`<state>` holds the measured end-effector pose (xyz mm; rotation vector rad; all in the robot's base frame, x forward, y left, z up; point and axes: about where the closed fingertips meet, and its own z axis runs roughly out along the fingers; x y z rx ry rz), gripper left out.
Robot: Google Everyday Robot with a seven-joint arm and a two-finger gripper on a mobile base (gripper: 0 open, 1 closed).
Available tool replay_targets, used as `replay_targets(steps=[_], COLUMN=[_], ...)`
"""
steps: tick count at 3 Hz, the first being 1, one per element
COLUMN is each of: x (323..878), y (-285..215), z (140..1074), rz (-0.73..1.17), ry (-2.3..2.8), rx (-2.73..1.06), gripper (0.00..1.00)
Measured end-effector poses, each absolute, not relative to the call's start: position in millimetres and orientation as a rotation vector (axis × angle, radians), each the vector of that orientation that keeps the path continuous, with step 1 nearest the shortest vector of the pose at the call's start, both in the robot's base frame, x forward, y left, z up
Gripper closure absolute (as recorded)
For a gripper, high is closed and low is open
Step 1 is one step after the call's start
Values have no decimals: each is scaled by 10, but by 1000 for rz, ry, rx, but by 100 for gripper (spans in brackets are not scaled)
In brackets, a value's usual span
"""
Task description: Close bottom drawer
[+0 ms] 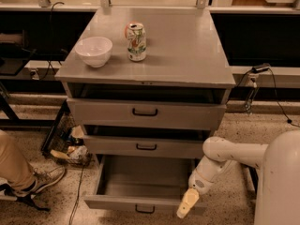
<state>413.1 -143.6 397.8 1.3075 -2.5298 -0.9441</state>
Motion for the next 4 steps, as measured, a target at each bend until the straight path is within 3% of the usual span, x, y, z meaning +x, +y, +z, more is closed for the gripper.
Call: replay_targets(steps=[2,3,4], x=[4090,4098,4076], y=[-1416,-1415,-1414], z=[3826,3521,3055], rz=[-906,-870,-849], ry=[-2554,-2575,-2567], rx=[1282,1240,1175], gripper=[0,11,35])
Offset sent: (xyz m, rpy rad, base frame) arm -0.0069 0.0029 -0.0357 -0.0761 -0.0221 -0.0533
